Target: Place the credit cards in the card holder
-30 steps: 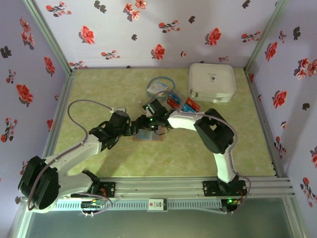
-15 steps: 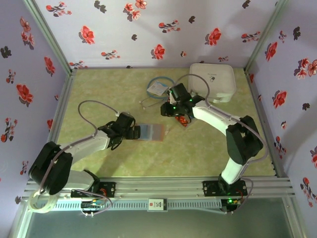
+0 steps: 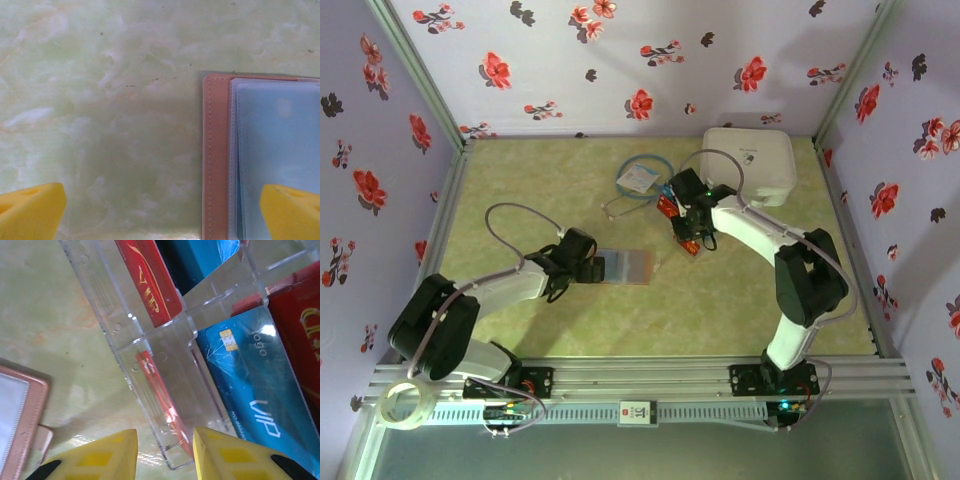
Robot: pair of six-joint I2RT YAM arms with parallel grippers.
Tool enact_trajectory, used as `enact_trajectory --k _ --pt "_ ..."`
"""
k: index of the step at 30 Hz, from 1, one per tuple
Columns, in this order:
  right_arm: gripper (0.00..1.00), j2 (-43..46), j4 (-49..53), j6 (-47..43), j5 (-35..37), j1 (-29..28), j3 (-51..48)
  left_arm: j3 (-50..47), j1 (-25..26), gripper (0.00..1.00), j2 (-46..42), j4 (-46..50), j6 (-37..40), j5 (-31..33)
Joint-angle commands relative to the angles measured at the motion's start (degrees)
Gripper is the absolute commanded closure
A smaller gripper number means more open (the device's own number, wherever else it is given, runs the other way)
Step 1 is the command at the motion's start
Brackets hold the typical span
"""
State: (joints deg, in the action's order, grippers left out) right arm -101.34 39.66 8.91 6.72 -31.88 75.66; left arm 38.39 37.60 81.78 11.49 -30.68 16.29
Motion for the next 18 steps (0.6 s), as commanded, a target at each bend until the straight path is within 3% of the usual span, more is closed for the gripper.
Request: enact_trajectory --k 1,8,18 --pt "0.66 -2.07 2.73 -2.66 2.82 -0.03 1.42 0.92 -0.08 0.00 0.92 -0.68 1.39 -0.15" --pt "0.68 -3.26 2.07 -2.40 1.22 -0.04 1.09 1.59 -0.08 0.00 1.94 -0.87 1.65 -0.19" --pt "0.79 -5.31 2.17 -3.02 0.52 -0.03 2.11 1.52 -0.05 0.00 2.16 -1.03 1.53 -0.12"
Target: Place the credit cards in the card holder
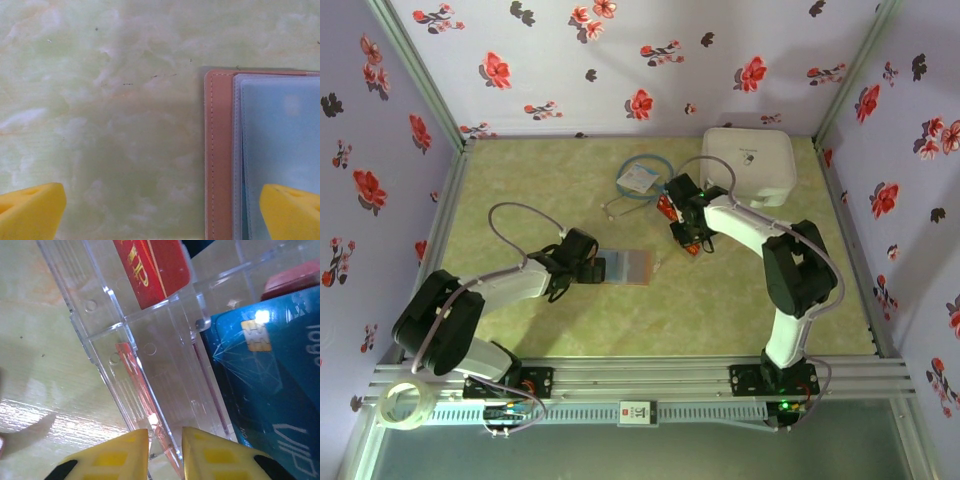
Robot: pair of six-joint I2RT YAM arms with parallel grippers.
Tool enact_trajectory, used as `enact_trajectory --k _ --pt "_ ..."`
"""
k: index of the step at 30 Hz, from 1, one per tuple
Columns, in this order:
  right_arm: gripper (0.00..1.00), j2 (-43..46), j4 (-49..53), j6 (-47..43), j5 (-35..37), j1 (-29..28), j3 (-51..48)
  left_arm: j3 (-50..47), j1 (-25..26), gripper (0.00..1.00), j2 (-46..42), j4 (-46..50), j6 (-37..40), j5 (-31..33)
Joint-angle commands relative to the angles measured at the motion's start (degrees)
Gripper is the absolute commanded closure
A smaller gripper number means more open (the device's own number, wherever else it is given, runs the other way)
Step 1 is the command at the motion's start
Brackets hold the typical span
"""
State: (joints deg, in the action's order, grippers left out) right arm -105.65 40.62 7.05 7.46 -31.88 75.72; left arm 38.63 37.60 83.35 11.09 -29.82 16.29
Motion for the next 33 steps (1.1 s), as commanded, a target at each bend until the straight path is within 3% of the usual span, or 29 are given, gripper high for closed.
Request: enact_trajectory --k 1,9,16,23,33 --pt "0.81 -1.13 1.38 -1.25 -0.32 -0.03 2.26 1.21 -0.08 0.00 0.50 -0.61 0.65 -0.14" --pt "0.85 -1.24 3.07 -2.63 -0.69 -0.03 4.54 1.27 -0.08 0.00 0.31 -0.37 0.75 -0.14" --pt "1.00 -0.77 5.81 -3.86 -2.84 -0.03 7.30 1.50 -0.08 0.00 0.19 -0.11 1.08 -0.14" --pt "1.00 5.15 6.26 -1.97 -6.07 -0.03 6.97 2.20 -0.16 0.00 0.66 -0.56 2.03 -0.66" --pt "1.00 19.11 -8.85 10.44 -14.28 0.86 -6.89 2.64 0.35 0.00 2.88 -7.41 1.38 -8.28"
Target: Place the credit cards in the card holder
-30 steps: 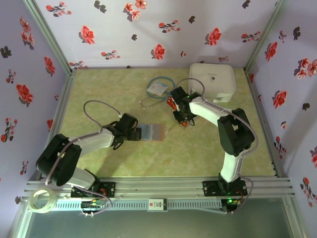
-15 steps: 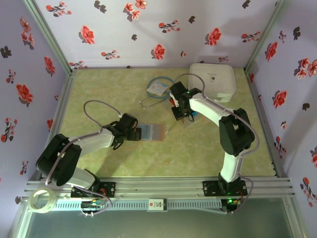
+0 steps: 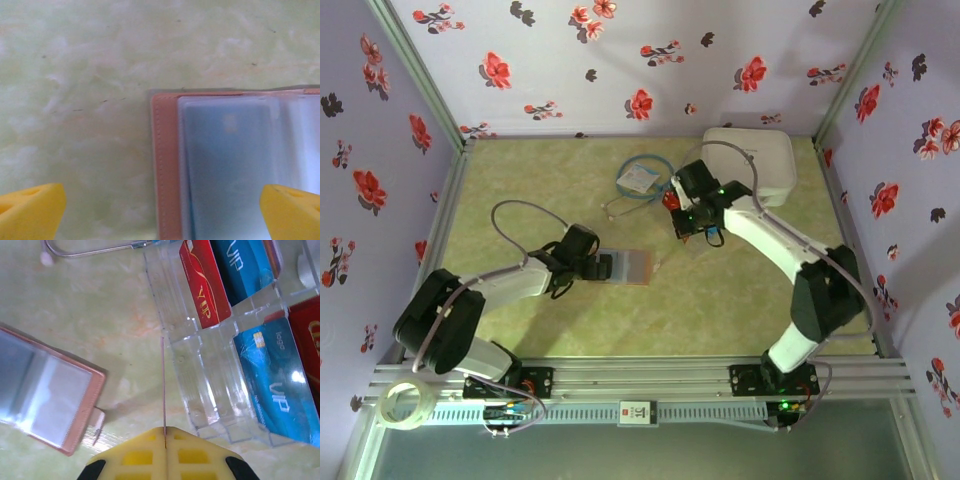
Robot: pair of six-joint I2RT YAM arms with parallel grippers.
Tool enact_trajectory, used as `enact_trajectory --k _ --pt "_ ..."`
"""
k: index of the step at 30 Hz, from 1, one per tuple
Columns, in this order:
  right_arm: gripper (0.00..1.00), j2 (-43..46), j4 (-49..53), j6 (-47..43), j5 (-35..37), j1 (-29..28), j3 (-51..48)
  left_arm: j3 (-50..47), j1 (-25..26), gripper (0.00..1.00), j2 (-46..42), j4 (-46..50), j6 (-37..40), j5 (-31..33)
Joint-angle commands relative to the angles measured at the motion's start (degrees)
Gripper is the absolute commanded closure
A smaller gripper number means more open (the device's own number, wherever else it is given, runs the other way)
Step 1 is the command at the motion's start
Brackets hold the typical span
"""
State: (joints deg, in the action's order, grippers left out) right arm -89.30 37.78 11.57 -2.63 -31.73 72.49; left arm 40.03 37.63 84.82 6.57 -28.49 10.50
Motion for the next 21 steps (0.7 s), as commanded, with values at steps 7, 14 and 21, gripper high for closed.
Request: enact_trajectory --k 7,14,21 --pt "1.00 10.32 -16.46 14.49 -12.24 3.36 -14.00 2.00 1.33 0.00 4.56 -5.31 -1.78 -3.72" --pt "1.00 11.99 -19.27 16.22 -13.88 4.10 -17.66 2.85 3.11 0.00 5.52 -5.84 -3.02 -3.91" --pt "1.00 12.28 -20.55 16.63 -14.87 4.64 -19.20 3.21 5.42 0.00 6.02 -6.04 -4.74 -3.82"
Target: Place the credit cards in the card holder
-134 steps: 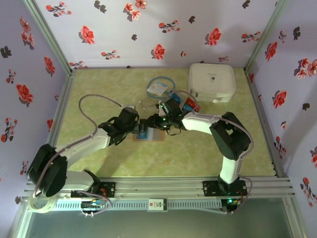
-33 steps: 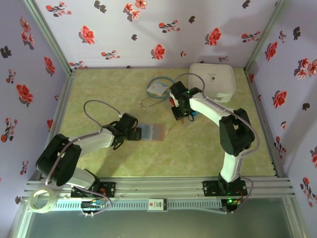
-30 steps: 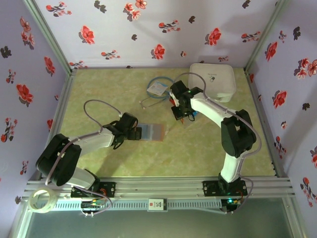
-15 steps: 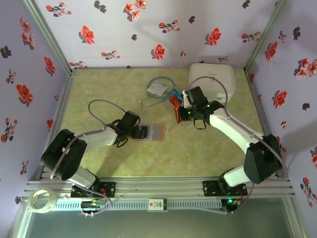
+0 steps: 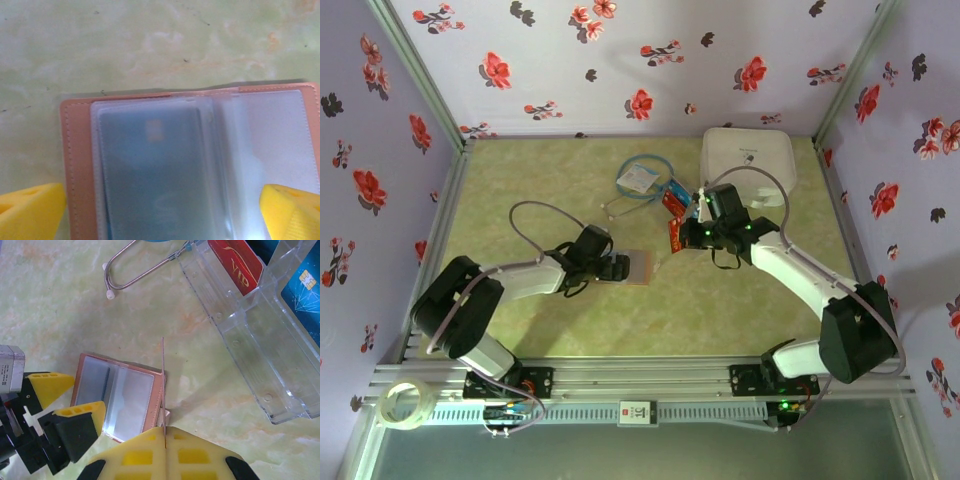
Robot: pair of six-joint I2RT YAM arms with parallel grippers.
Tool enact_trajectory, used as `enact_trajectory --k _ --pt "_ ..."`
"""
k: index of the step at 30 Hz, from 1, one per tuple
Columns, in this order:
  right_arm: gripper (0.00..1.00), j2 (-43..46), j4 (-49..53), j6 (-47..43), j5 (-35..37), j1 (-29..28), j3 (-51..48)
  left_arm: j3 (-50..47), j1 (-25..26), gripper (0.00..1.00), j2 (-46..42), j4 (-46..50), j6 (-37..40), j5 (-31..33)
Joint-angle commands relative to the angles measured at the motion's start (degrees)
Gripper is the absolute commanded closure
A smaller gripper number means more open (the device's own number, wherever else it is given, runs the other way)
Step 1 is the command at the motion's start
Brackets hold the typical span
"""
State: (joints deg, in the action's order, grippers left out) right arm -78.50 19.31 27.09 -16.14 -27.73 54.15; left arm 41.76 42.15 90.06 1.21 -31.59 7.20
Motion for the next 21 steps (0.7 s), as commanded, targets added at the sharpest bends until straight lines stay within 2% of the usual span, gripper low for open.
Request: enact_trajectory --k 1,11,16,21 --pt "1.00 1.52 -2.26 1.16 -1.58 0.74 -0.89 1.49 1.24 0.00 0.67 -0.71 -2.03 -0.52" --pt "1.00 1.14 -7.27 4.14 -5.10 1.69 -2.52 1.16 3.25 0.00 -2.46 0.24 -4.38 1.19" --pt "1.00 -0.06 -18.73 9.31 -10.69 1.71 -7.00 3.71 3.03 0.00 -3.99 8.06 -1.03 6.43" --pt "1.00 -2.92 -30.99 14.39 -13.81 1.54 -12.09 4.04 2.53 0.00 -3.09 11.20 2.55 8.50"
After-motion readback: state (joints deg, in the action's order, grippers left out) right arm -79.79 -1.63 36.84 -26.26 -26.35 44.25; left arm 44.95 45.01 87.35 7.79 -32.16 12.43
